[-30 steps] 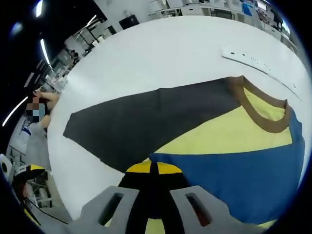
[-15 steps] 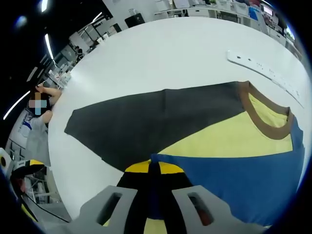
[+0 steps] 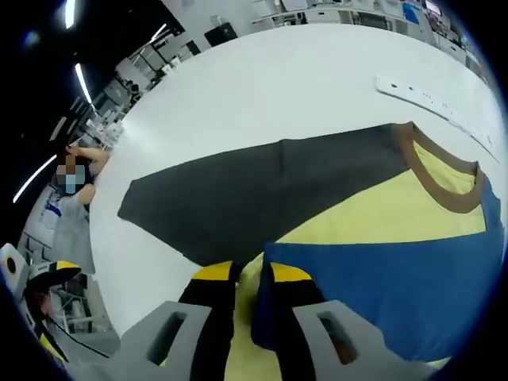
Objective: Fold the garment on the visible template until the final outline fits inside the template.
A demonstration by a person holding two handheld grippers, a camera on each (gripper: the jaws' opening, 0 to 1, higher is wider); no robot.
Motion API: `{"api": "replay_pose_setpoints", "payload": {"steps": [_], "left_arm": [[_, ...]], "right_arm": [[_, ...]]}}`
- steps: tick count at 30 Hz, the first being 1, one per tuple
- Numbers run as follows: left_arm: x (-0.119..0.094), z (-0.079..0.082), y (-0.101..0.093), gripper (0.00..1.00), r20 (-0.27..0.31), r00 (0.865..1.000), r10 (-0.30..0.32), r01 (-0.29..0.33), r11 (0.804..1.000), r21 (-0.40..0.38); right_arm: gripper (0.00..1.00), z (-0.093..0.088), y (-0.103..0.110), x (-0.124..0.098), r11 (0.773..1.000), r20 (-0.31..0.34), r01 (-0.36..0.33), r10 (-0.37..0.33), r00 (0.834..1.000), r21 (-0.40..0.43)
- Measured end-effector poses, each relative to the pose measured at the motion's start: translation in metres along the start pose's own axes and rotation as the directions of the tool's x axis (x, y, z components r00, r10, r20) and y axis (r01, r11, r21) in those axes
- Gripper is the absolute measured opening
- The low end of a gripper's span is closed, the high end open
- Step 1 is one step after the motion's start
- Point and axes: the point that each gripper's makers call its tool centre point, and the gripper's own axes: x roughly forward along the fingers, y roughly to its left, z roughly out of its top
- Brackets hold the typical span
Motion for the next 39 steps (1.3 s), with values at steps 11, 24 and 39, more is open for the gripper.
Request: {"api": "replay_pose_setpoints", "payload": {"steps": [11,24,39], "left_arm": [[-0.003,0.011,-0.010,0.92,0.012,1.000,-0.006,0.005,1.000,0.028],[-0.004,0.029,-0.038,0.92,0.024,0.999,-0.034,0.032,0.996,0.088],[-0.013,0.043,-0.077,0.93,0.040,0.997,-0.059,0.053,0.987,0.152]], "right_arm": [[0.33,-0.008,0.015,-0.013,0.997,0.016,-0.073,0.074,0.997,-0.024],[0.47,-0.001,0.029,-0.069,0.986,0.130,-0.156,0.163,0.978,-0.060],[0.77,-0.033,0.023,-0.142,0.980,0.217,-0.171,0.190,0.957,-0.106]]}}
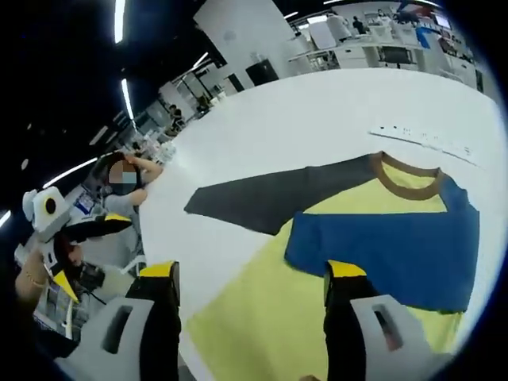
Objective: Fold the garment on the visible template until the final outline fits inside the template.
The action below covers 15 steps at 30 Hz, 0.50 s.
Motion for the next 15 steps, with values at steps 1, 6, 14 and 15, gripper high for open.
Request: {"api": "replay_pose_setpoints", "payload": {"steps": [1,6,14,15], "left_arm": [[-0.001,0.001,-0.002,0.93,0.001,1.000,-0.002,0.002,1.000,0.004],[-0.003,0.003,-0.015,0.92,-0.001,1.000,-0.003,0.003,1.000,0.022],[-0.009,0.006,-0.033,0.92,0.009,1.000,-0.006,0.006,0.999,0.043],[-0.010,0.006,-0.035,0.92,0.008,1.000,-0.007,0.006,0.999,0.047]], "right_arm": [[0.79,0.000,0.000,-0.003,1.000,0.004,0.000,0.000,1.000,-0.001],[0.84,-0.004,0.000,-0.033,1.000,0.052,0.005,-0.004,0.999,-0.005],[0.91,-0.011,-0.005,-0.085,1.000,0.134,0.029,-0.030,0.991,0.003],[0.92,-0.010,-0.005,-0.092,1.000,0.155,0.027,-0.028,0.988,0.004]]}}
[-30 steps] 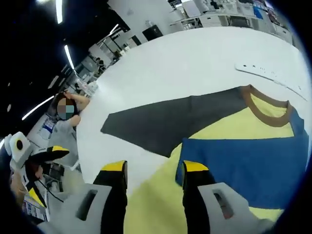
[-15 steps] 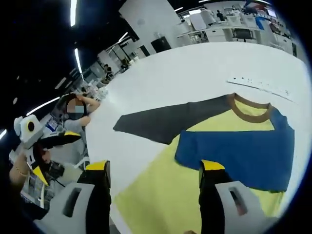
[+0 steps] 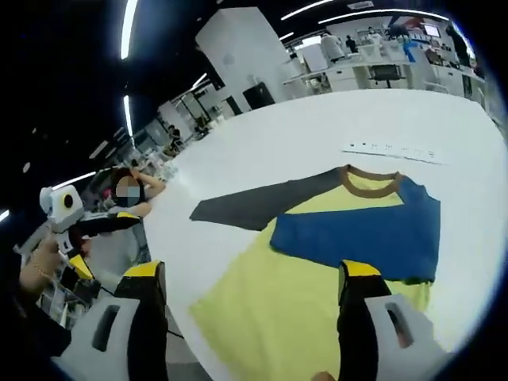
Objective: Fold the garment on the visible template until the final outline fits inside the template.
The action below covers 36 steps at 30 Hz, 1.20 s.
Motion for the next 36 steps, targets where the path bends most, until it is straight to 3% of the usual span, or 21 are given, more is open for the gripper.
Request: {"api": "replay_pose_setpoints", "payload": {"steps": [7,19,36], "left_arm": [[-0.005,0.006,-0.006,0.92,0.006,1.000,0.005,-0.005,1.000,0.014],[-0.005,0.013,-0.014,0.92,0.004,1.000,0.003,-0.003,0.999,0.040],[-0.012,0.018,-0.013,0.91,0.017,1.000,0.011,-0.012,1.000,0.026]], "right_arm": [[0.99,-0.002,-0.008,-0.038,1.000,0.044,0.018,-0.018,0.999,-0.009],[1.00,0.000,-0.010,-0.097,0.995,0.117,0.061,-0.052,0.992,-0.080],[1.00,-0.018,-0.030,-0.180,0.986,0.178,0.149,-0.135,0.975,-0.072]]}}
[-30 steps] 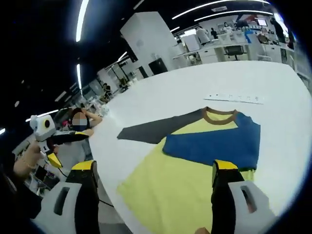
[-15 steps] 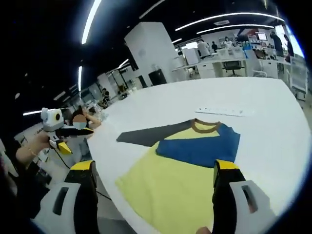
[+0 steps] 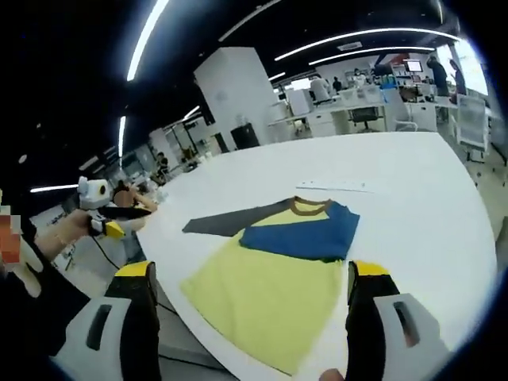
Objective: Fold the garment on the visible template until the final outline fits inside the template.
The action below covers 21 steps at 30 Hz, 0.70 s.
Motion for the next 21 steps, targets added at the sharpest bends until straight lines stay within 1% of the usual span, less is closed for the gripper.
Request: {"api": "replay_pose_setpoints", "payload": {"steps": [2,4,8,10,15,21], "left_arm": [[-0.001,-0.002,0.001,0.91,-0.005,1.000,0.005,-0.005,1.000,-0.003],[-0.003,-0.003,0.003,0.91,-0.009,1.000,0.009,-0.009,1.000,-0.010],[-0.007,-0.003,0.005,0.91,0.001,1.000,0.016,-0.016,1.000,-0.022],[-0.009,-0.003,0.005,0.91,0.008,1.000,0.017,-0.017,0.999,-0.033],[-0.012,-0.006,0.008,0.91,0.013,1.000,0.028,-0.027,0.998,-0.050],[-0.015,-0.010,0.011,0.92,0.001,0.999,0.035,-0.035,0.998,-0.055]], "right_arm": [[1.00,-0.001,-0.004,-0.006,1.000,0.006,0.020,-0.020,1.000,-0.007],[1.00,-0.002,-0.008,-0.012,1.000,0.021,0.027,-0.028,0.999,0.011],[1.00,-0.003,-0.012,-0.024,0.998,0.037,0.054,-0.055,0.998,0.015],[1.00,-0.007,-0.014,-0.031,0.997,0.035,0.077,-0.077,0.996,0.015],[1.00,-0.014,-0.008,-0.042,0.995,0.036,0.099,-0.100,0.994,0.030],[1.00,-0.017,-0.003,-0.051,0.992,0.035,0.120,-0.121,0.992,0.032]]}}
